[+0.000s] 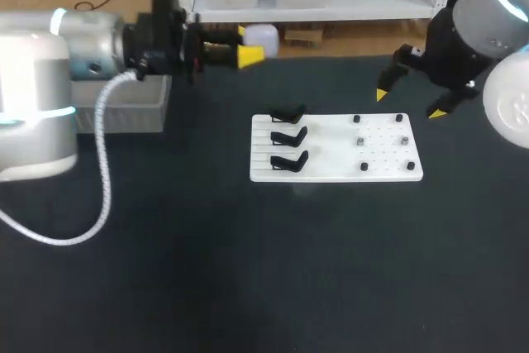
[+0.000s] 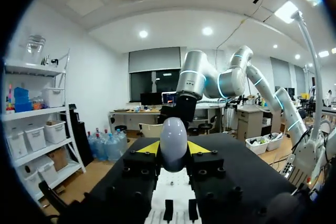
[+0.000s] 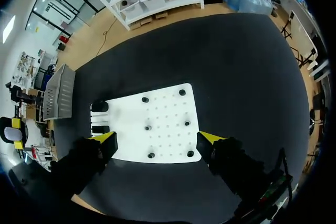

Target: Pick up each earbud case from the left stands, insert the matching earbuds, close the lid, and place the case in the box.

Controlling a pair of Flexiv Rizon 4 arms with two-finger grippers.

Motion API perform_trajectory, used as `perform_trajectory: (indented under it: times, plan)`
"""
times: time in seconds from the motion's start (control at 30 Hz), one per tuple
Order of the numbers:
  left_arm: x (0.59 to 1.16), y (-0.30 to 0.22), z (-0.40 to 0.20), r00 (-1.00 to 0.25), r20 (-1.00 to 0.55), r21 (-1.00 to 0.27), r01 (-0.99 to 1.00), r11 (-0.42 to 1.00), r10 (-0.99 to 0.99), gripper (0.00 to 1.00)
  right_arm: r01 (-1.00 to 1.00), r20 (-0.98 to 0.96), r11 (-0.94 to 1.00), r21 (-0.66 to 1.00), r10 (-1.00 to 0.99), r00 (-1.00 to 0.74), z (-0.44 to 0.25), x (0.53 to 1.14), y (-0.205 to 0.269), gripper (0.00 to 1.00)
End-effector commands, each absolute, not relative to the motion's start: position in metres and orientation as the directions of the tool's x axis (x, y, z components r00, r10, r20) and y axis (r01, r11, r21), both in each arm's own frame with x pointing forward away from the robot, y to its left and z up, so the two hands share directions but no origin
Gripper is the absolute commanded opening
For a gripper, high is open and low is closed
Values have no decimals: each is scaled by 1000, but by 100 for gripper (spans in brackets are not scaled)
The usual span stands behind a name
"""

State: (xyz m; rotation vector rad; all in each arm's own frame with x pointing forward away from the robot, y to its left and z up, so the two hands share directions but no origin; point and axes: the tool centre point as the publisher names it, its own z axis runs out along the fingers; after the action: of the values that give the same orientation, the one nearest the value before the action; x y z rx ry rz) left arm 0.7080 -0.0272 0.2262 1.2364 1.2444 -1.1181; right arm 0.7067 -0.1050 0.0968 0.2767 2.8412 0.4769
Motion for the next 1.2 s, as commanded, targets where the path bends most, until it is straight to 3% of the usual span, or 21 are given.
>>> perform_trajectory:
  times: [0.03, 0.2, 0.57, 1.2]
  plan:
    - [708, 8, 235, 2, -990, 39, 965, 258, 144, 0, 147, -216, 929, 340, 229, -949, 97, 704, -105, 100]
    - [744, 66, 215, -122, -978, -26, 875, 484, 168, 0, 147, -216, 929, 340, 229, -949, 97, 704, -105, 100]
    - [805, 196, 174, -298, -903, 74, 601, 796, 309, 0, 147, -216, 929, 340, 229, -949, 97, 704, -105, 100]
    - [869, 297, 101, -463, -813, 138, 437, 889, 354, 0, 147, -216, 929, 340, 229, -949, 97, 704, -105, 100]
